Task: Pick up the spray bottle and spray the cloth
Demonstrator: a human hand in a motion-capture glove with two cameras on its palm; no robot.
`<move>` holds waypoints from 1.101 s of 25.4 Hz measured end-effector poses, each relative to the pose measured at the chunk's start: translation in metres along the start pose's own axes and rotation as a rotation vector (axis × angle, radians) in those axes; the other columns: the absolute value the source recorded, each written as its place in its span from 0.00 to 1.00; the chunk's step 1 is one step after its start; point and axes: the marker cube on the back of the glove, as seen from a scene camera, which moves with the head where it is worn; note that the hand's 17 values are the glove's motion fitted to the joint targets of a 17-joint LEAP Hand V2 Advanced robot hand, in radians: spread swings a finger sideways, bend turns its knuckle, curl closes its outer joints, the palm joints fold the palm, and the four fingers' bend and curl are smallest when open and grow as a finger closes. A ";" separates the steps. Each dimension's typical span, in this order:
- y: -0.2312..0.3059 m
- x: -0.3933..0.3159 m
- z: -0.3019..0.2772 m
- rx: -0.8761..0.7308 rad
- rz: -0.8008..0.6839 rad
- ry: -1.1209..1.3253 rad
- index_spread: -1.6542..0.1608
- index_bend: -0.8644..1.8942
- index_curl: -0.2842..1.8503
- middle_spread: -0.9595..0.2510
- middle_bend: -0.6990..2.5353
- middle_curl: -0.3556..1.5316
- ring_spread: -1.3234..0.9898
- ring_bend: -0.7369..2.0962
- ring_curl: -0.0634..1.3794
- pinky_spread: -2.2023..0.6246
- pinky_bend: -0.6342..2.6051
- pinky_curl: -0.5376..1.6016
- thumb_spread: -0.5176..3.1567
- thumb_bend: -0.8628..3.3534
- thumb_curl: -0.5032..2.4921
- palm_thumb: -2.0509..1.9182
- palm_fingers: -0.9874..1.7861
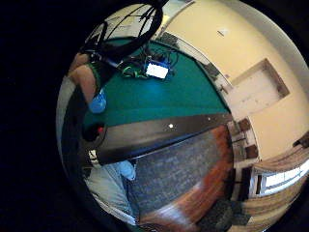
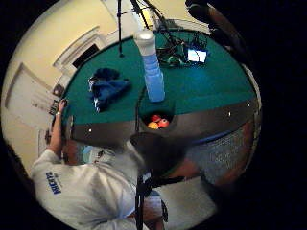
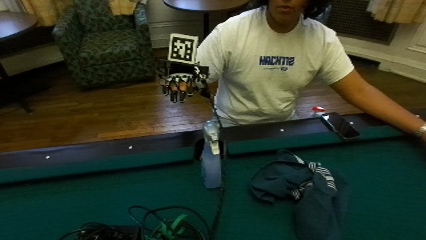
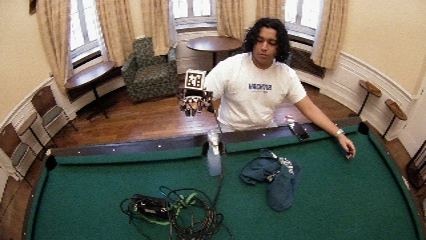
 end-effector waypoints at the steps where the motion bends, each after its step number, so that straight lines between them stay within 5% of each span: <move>1: 0.000 0.000 0.000 -0.009 0.007 -0.003 0.81 0.34 0.14 0.73 0.31 0.23 0.54 0.44 0.12 0.80 0.32 0.29 0.25 0.24 0.19 0.58 0.63; 17: 0.016 0.006 0.030 -0.161 0.033 -0.084 0.71 0.35 0.19 0.68 0.31 0.32 0.52 0.47 0.24 0.82 0.33 0.37 0.38 0.21 0.23 0.59 0.59; 28: 0.020 -0.001 0.089 -0.115 -0.019 -0.382 0.71 0.35 0.20 0.69 0.31 0.34 0.52 0.47 0.25 0.83 0.32 0.38 0.40 0.21 0.25 0.61 0.60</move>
